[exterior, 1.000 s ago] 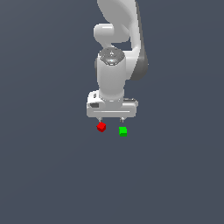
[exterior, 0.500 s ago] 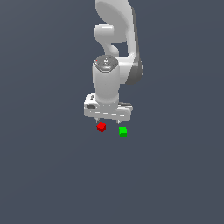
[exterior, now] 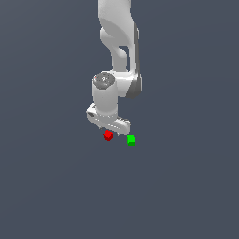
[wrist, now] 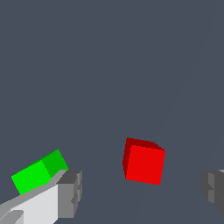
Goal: Stack the red cube on top of the green cube.
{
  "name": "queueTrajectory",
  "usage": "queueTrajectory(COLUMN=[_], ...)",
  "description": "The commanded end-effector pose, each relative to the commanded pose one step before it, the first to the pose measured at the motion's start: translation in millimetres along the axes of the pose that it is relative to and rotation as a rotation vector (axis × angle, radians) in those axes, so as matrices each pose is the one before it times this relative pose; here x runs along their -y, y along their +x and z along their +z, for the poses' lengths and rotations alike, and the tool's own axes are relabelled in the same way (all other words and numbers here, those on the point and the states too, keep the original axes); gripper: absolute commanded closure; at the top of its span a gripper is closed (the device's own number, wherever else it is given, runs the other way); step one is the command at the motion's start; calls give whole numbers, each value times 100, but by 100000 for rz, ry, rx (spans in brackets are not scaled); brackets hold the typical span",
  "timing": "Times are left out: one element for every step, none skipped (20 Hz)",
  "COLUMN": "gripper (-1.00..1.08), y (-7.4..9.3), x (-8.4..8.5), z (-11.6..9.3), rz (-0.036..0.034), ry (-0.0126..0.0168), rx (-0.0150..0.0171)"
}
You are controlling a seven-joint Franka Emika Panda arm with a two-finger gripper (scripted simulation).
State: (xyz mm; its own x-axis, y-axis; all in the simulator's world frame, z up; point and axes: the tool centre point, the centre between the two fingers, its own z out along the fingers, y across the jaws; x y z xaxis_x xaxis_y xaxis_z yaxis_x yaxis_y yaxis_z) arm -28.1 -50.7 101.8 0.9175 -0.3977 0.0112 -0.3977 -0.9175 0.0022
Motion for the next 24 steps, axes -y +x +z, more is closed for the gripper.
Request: queueTrajectory(gripper=[-92, -92, -92, -92, -92, -92, -92, -92, -92, -92, -92, -92, -92, -92, -92, -92, -92, -92, -92, -92, -92, -92, -92, -92], y=[-458, -149, -134, -119, -104, -90, -75, -60, -47, -32, -10, 36, -2, -7, -12, 1, -22, -2, -15, -37, -10, -18, -8, -15], x=[-763, -248, -223, -195, -168, -140, -109, -81, -48, -20, -5, 33, 2, 5, 8, -24, 14, -33, -16, 22, -36, -9, -10, 24], z=[1138, 377, 339, 300, 262, 223, 184, 146, 107, 67, 23, -90, 34, 102, 169, 233, 302, 364, 429, 494, 549, 539, 469, 401], rz=[6147, 1954, 1756, 1551, 1346, 1138, 926, 718, 500, 289, 94, -611, 0, 0, 0, 68, 0, 96, 68, 0, 118, 68, 68, 0], ry=[-27, -5, -3, -1, 2, 7, 13, 19, 26, 31, 20, -85, 0, 0, 0, 13, 0, 17, 11, 0, 19, 11, 13, 0], rx=[339, 137, 124, 110, 98, 85, 73, 62, 50, 38, 18, 18, 0, 0, 0, 1, 0, 1, 1, 0, 1, 0, 0, 0])
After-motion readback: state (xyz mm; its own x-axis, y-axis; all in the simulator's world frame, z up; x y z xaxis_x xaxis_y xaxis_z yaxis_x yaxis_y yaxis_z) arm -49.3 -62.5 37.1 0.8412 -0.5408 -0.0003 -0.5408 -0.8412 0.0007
